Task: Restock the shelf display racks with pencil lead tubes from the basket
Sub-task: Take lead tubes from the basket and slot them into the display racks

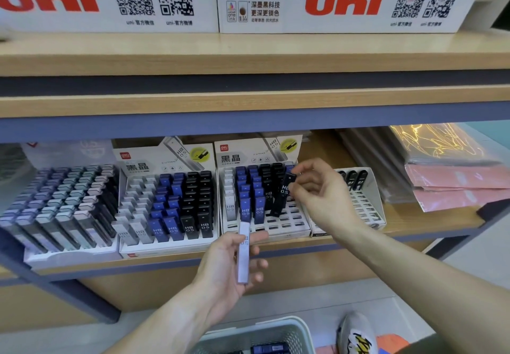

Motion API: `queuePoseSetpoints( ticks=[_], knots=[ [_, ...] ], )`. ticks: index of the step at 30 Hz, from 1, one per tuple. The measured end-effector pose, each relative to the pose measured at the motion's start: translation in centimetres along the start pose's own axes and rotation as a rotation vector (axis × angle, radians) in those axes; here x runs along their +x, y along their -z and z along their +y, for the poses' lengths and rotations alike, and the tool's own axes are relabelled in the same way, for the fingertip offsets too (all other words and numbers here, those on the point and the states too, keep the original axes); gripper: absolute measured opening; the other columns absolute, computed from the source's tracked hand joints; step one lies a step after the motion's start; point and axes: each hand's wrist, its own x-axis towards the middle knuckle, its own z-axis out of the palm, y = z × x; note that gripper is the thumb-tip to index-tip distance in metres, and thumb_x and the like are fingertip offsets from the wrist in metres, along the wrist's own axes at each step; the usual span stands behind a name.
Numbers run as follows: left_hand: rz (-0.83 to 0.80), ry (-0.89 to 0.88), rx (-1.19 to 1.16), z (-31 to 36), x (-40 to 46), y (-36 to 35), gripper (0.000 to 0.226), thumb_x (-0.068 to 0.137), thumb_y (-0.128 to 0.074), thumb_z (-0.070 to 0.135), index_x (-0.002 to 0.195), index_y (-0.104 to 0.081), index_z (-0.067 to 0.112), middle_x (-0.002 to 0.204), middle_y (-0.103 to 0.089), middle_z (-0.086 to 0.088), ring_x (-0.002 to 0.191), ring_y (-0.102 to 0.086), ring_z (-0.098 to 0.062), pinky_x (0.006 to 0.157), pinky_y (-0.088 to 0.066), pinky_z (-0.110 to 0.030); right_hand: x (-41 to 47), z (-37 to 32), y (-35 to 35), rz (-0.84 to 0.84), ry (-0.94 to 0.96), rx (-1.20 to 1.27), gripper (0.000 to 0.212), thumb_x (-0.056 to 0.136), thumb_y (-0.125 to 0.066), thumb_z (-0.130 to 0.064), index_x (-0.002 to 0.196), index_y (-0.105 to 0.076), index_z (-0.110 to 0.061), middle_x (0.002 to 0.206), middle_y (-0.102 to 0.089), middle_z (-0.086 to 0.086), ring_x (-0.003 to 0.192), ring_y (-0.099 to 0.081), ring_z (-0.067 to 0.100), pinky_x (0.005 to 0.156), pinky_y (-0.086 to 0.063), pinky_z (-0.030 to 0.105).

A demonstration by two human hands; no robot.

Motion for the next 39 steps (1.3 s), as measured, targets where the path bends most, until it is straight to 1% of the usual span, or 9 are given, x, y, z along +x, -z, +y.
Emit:
queuePoseSetpoints(
  ticks=[4, 8, 16, 20, 24, 27, 30, 33, 39],
  knots=[
    [0.030, -0.016, -0.022, 0.2, -0.1, 0.1, 0.041, 0.102, -0.043, 0.021, 0.108, -0.078, 0.000, 0.083, -0.055, -0.007, 0.060, -0.054, -0.019, 0.049, -0.046, -0.032, 0.0, 0.5, -0.8, -0.047, 0.184, -0.199, 0.025, 0.090, -0.069, -0.003, 0.099, -0.063, -0.025, 0.083, -0.067, -0.009, 0.082, -0.065, 0.004, 0.074, -0.050, 0.014],
    [0.072, -0.042, -0.038, 0.4, -0.2, 0.0, 0.036, 0.101, -0.048, 0.018, 0.098, -0.081, 0.002, 0.074, -0.062, -0.004, 0.059, -0.053, -0.020, 0.050, -0.044, -0.033, -0.1, 0.8, -1.3, -0.133, 0.256, -0.296, 0.024, 0.092, -0.068, -0.005, 0.103, -0.062, -0.026, 0.087, -0.066, -0.013, 0.086, -0.065, 0.005, 0.078, -0.055, 0.027],
    [0.120, -0.092, -0.001, 0.6, -0.4, 0.4, 0.024, 0.096, -0.066, 0.010, 0.119, -0.070, 0.006, 0.092, -0.070, -0.015, 0.075, -0.066, -0.025, 0.063, -0.057, -0.037, -0.2, 1.5, -2.2, -0.177, 0.269, -0.326, 0.025, 0.091, -0.069, -0.006, 0.102, -0.063, -0.028, 0.088, -0.068, -0.013, 0.086, -0.066, 0.005, 0.080, -0.056, 0.029],
    [0.141, -0.122, -0.020, 0.8, -0.9, 0.2, 0.019, 0.093, -0.066, -0.001, 0.109, -0.067, 0.008, 0.103, -0.075, -0.019, 0.088, -0.069, -0.031, 0.078, -0.059, -0.047, 0.0, 2.1, -2.1, -0.136, 0.234, -0.377, 0.028, 0.090, -0.071, -0.008, 0.110, -0.067, -0.027, 0.091, -0.066, -0.011, 0.081, -0.066, 0.004, 0.077, -0.054, 0.024],
    [0.119, -0.149, 0.020, 0.6, -0.7, 0.6, 0.033, 0.091, -0.067, -0.005, 0.121, -0.067, 0.007, 0.114, -0.073, -0.019, 0.095, -0.073, -0.031, 0.082, -0.061, -0.046, -0.2, 1.5, -1.9, -0.067, 0.268, -0.430, 0.028, 0.088, -0.074, -0.014, 0.112, -0.068, -0.027, 0.095, -0.059, -0.011, 0.075, -0.062, 0.006, 0.073, -0.055, 0.032],
    [0.104, -0.177, 0.064, 0.6, -0.8, 0.8, 0.037, 0.089, -0.071, -0.002, 0.124, -0.068, 0.009, 0.114, -0.074, -0.016, 0.097, -0.075, -0.030, 0.083, -0.061, -0.044, -1.1, 0.0, -2.2, -0.065, 0.245, -0.334, 0.020, 0.089, -0.074, -0.020, 0.105, -0.066, -0.028, 0.088, -0.066, -0.013, 0.074, -0.063, 0.007, 0.068, -0.053, 0.026],
    [0.086, -0.193, 0.094, 0.7, -1.2, 0.7, 0.033, 0.086, -0.075, 0.001, 0.118, -0.071, 0.011, 0.107, -0.077, -0.015, 0.094, -0.075, -0.029, 0.087, -0.060, -0.043, -2.5, -1.2, -2.8, -0.258, 0.151, -0.154, 0.024, 0.087, -0.076, -0.021, 0.107, -0.066, -0.031, 0.086, -0.072, -0.011, 0.077, -0.066, 0.007, 0.068, -0.051, 0.019],
    [0.065, -0.196, 0.114, 0.6, -1.6, 0.8, 0.031, 0.084, -0.077, 0.004, 0.114, -0.075, 0.011, 0.106, -0.077, -0.016, 0.091, -0.074, -0.026, 0.091, -0.057, -0.041, -3.0, -1.3, -3.3, -0.391, 0.119, -0.085, 0.024, 0.087, -0.077, -0.014, 0.105, -0.068, -0.028, 0.086, -0.073, -0.006, 0.079, -0.068, 0.009, 0.072, -0.053, 0.021],
    [0.174, -0.240, 0.139, 0.7, -1.6, 1.8, 0.032, 0.086, -0.078, 0.010, 0.116, -0.073, 0.018, 0.103, -0.079, -0.006, 0.100, -0.075, -0.022, 0.094, -0.057, -0.037, -2.5, -1.8, -4.0, -0.295, 0.156, -0.008, 0.020, 0.086, -0.079, -0.010, 0.098, -0.070, -0.023, 0.087, -0.073, -0.005, 0.082, -0.070, 0.012, 0.078, -0.059, 0.031]
  ],
)
